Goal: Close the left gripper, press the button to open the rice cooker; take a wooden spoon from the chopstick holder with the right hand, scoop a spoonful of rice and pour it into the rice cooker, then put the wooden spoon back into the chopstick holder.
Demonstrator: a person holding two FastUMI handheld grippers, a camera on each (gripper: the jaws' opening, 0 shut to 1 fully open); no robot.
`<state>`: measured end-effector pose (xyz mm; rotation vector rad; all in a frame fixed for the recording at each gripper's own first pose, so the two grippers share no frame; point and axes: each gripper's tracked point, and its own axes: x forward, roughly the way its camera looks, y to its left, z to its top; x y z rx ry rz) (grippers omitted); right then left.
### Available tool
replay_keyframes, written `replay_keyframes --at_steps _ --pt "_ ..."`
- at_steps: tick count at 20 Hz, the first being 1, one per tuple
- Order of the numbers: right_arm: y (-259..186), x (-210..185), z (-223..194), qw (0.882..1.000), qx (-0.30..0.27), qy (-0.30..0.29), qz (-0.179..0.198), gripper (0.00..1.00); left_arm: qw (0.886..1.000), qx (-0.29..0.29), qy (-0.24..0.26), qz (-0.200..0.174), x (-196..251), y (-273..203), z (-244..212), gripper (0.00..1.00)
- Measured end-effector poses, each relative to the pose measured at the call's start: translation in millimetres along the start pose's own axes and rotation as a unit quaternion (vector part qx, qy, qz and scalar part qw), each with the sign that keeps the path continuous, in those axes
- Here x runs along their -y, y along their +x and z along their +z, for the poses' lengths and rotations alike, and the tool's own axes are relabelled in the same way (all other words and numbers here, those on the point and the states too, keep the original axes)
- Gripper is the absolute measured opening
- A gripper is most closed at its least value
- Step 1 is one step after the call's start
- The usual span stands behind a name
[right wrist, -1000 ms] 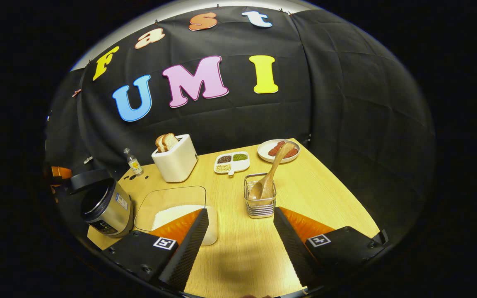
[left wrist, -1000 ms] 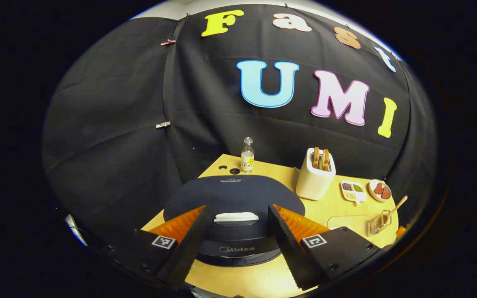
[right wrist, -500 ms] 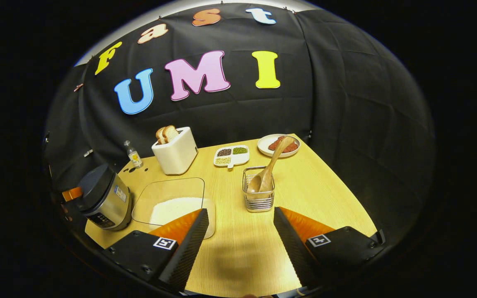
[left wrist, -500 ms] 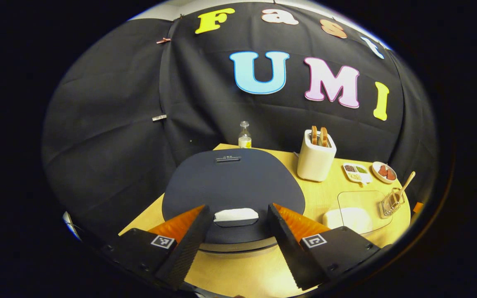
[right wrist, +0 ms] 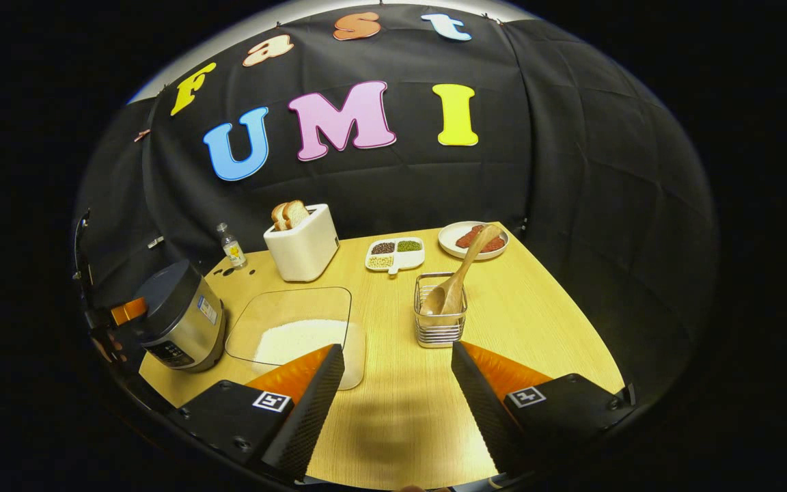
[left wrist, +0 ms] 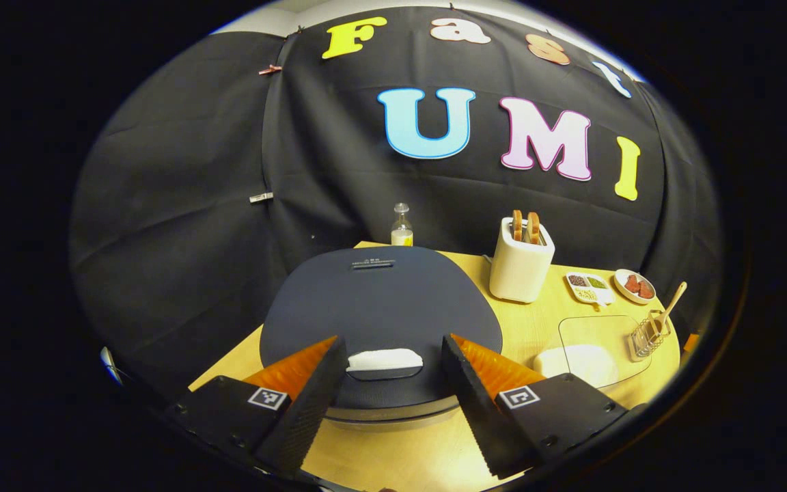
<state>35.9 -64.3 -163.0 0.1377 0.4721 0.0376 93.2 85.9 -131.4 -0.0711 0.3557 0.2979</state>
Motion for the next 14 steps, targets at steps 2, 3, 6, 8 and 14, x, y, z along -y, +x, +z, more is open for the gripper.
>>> replay_keyframes --at_steps 2,3,6,8,14 --pt "-2 -3 11 1.0 0.012 0.007 0.001 0.99 1.0 0.008 -0.002 -0.004 -1 -8 6 0.97" --pt "-3 -4 18 1.0 0.02 0.008 0.0 0.99 1.0 0.016 -0.007 -0.011 0 -15 11 0.96" --pt "-8 -7 50 0.998 0.058 0.004 -0.005 0.99 0.998 0.059 -0.019 -0.033 12 -44 38 0.95" --pt "-17 -10 81 0.996 0.092 -0.006 -0.003 0.99 0.995 0.087 -0.024 -0.047 19 -67 65 0.95" --pt "-68 -1 156 0.978 0.2 -0.04 -0.035 0.98 0.982 0.167 0.032 -0.082 42 -127 115 0.95"
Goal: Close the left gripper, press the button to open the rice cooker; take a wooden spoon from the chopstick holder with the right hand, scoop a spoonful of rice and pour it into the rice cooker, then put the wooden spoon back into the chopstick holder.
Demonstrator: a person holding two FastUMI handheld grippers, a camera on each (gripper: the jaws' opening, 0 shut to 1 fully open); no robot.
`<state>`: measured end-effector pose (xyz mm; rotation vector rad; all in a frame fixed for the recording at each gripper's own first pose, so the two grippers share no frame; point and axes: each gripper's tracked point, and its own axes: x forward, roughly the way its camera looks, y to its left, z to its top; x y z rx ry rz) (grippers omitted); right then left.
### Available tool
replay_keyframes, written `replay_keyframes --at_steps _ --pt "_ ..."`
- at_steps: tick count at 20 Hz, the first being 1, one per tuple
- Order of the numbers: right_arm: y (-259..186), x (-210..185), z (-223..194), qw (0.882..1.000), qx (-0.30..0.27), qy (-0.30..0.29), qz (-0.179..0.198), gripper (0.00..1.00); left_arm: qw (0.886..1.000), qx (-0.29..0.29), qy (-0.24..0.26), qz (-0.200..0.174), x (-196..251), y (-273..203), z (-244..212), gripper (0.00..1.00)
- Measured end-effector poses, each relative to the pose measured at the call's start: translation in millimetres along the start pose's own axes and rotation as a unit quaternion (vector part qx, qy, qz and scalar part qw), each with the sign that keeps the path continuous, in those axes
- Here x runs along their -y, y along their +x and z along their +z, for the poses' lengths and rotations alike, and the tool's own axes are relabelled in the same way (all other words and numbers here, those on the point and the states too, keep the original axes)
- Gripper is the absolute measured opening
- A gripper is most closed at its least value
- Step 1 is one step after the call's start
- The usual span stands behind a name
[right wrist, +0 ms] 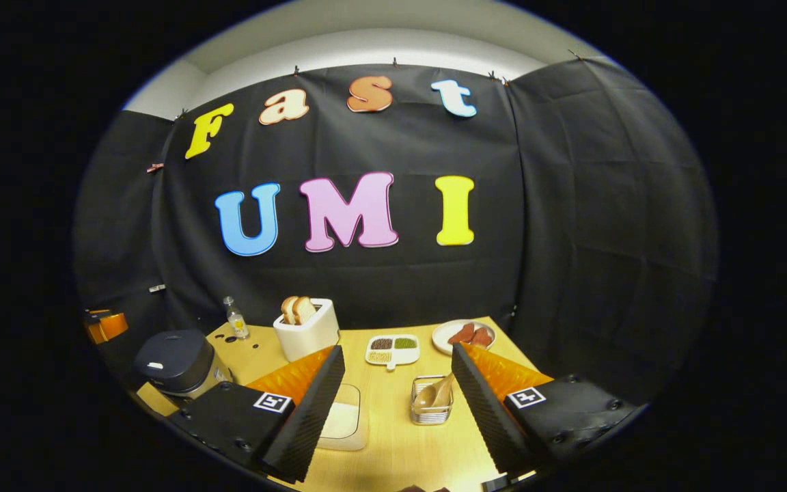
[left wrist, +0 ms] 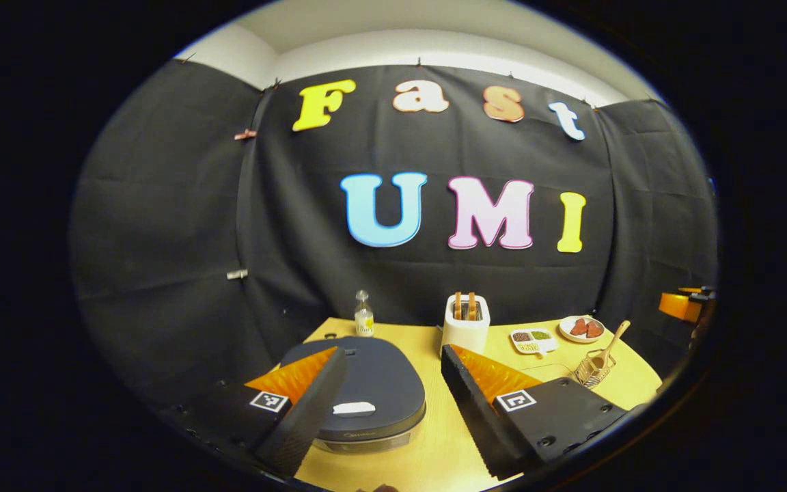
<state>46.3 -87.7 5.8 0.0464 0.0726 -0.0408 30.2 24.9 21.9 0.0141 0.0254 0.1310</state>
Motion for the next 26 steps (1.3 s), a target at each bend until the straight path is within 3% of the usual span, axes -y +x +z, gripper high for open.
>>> replay_keyframes --at_steps 6,10,18,26 --pt "-70 -4 -1 0.998 0.014 0.001 -0.056 0.98 0.997 0.012 -0.026 -0.069 38 -32 -9 0.95" --pt "-86 -2 -9 0.997 0.017 0.002 -0.081 0.98 0.997 0.015 -0.029 -0.076 36 -33 -14 0.94" --pt "-72 -19 -3 0.997 0.023 0.011 -0.071 0.98 0.997 0.017 -0.028 -0.066 21 -27 -18 0.94" --pt "-61 -29 -17 0.998 0.009 0.015 -0.052 0.98 0.997 0.02 -0.015 -0.068 35 -26 -22 0.95"
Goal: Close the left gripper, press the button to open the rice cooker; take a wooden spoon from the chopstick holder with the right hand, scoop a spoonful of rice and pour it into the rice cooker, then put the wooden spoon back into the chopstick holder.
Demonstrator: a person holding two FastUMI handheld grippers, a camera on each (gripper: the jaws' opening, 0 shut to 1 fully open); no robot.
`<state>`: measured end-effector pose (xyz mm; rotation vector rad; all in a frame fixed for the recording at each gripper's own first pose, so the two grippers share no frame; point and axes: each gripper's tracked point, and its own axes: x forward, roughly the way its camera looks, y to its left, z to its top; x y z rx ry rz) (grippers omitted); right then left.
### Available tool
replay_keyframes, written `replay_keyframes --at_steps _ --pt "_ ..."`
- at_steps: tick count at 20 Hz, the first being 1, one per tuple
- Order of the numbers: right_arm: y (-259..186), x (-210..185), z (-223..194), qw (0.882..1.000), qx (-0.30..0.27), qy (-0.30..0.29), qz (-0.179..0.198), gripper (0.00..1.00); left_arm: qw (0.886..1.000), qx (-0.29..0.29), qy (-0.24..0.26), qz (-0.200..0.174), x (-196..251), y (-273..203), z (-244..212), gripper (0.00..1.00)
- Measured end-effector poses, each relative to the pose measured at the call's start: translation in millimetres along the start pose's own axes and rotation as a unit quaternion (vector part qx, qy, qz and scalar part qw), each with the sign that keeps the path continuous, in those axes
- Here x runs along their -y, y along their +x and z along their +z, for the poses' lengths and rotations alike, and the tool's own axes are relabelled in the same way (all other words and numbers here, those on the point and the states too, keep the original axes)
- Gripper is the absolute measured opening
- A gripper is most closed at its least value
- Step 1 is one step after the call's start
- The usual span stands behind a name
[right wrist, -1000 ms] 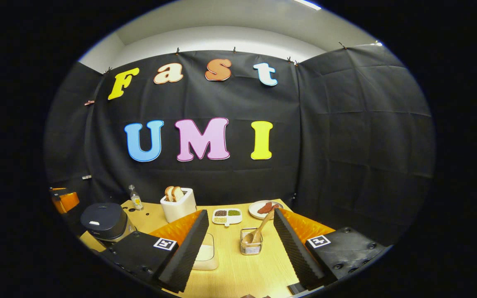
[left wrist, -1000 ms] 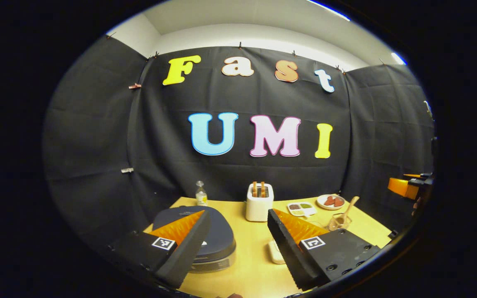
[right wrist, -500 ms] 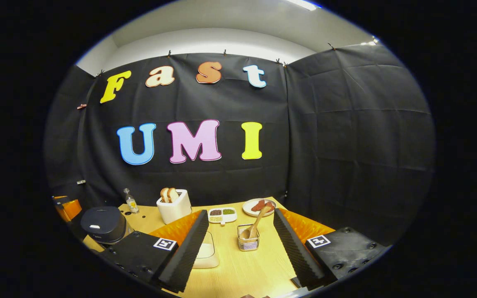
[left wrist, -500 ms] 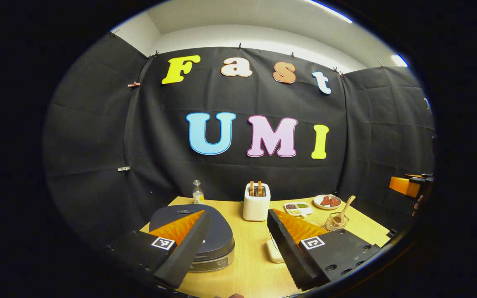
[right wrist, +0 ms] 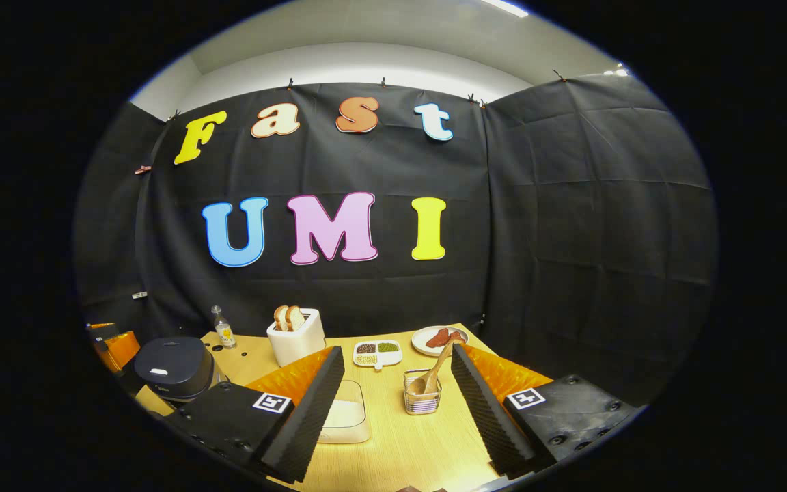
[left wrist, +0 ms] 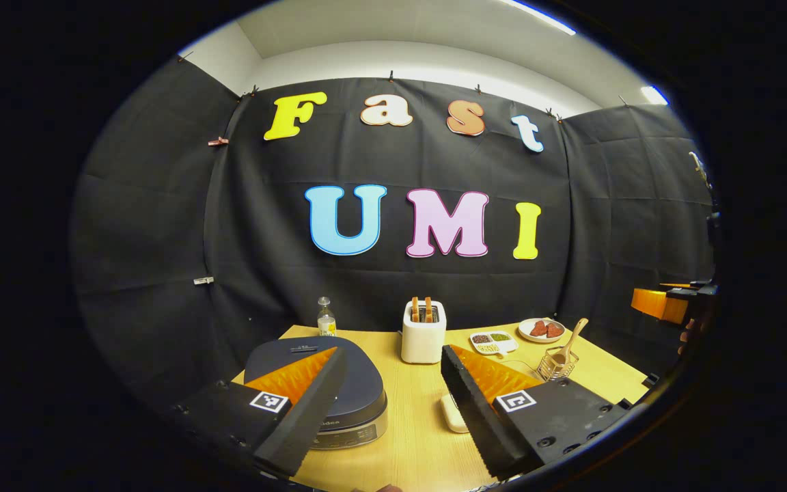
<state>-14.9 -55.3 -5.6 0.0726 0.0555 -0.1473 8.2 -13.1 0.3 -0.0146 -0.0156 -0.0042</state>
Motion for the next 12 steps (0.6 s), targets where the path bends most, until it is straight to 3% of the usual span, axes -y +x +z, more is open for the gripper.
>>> replay_keyframes --at_steps 12 --pt "17 17 -11 0.999 -0.02 0.005 0.031 0.99 1.0 -0.014 -0.002 0.018 31 3 -3 0.95"
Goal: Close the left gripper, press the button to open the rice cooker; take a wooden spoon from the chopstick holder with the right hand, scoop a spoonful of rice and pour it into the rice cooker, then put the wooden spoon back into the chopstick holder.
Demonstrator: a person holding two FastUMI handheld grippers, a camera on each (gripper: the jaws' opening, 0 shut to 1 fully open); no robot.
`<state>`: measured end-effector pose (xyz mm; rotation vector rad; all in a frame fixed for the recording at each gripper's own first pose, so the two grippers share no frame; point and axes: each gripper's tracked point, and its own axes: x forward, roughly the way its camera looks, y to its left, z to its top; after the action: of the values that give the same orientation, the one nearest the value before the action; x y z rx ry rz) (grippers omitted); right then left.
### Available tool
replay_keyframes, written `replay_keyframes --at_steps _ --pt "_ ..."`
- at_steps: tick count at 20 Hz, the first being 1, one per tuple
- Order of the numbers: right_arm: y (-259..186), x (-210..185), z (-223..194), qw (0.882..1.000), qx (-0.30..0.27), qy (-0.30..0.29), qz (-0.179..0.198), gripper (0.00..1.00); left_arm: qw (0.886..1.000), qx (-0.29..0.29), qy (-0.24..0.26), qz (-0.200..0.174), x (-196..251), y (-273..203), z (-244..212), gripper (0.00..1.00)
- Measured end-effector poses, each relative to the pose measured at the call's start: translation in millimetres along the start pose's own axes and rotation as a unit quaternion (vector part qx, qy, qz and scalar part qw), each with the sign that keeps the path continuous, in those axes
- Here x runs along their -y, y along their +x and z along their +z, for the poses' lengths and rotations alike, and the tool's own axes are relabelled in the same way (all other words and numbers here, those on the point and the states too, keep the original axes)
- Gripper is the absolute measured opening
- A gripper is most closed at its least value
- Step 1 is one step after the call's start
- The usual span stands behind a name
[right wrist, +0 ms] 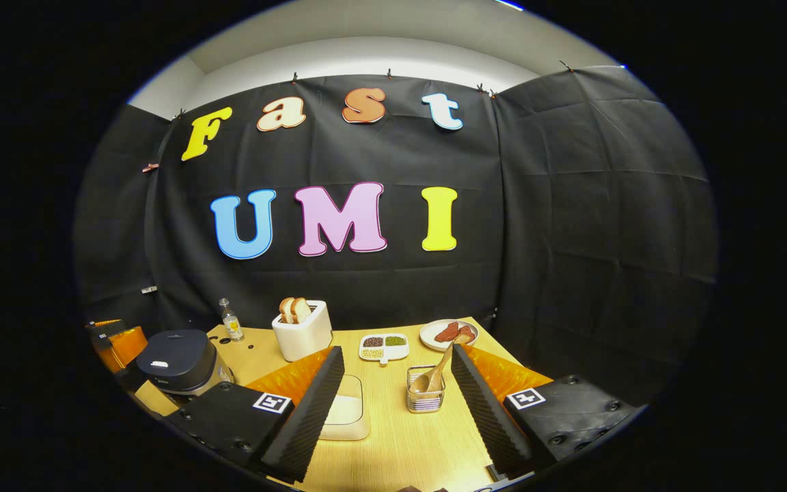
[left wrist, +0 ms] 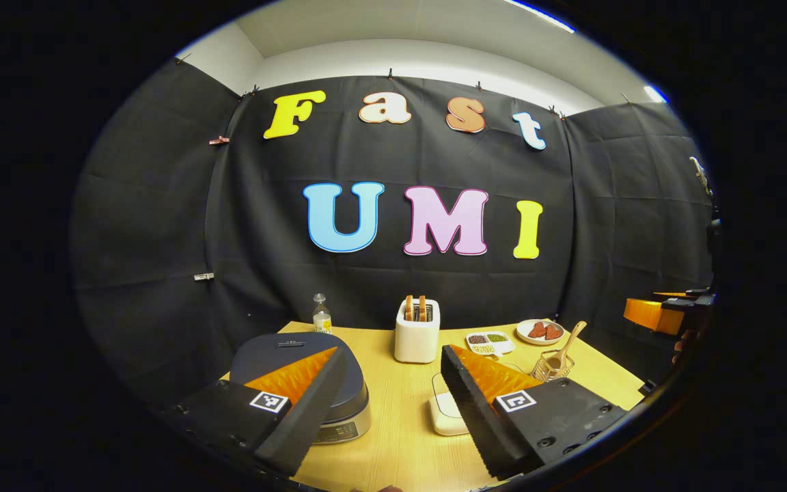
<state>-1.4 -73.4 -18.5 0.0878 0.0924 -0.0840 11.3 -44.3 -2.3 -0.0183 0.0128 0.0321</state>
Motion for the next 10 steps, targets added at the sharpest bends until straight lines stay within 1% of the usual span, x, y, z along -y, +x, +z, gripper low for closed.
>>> replay_keyframes --at_steps 2,3,5,10 --pt "2 8 -2 1.0 0.0 -0.002 -0.004 0.98 1.0 -0.004 -0.002 0.001 7 0 -1 0.95" --pt "-9 -2 0 1.0 -0.002 -0.004 -0.006 0.98 1.0 -0.006 0.0 0.003 10 1 -2 0.95" --pt "-10 1 -4 1.0 -0.007 -0.005 -0.009 0.98 1.0 -0.005 0.001 0.002 15 -1 0 0.95" --pt "-14 7 -6 1.0 -0.011 -0.004 -0.02 0.99 1.0 -0.008 0.006 -0.022 30 4 -2 0.95"
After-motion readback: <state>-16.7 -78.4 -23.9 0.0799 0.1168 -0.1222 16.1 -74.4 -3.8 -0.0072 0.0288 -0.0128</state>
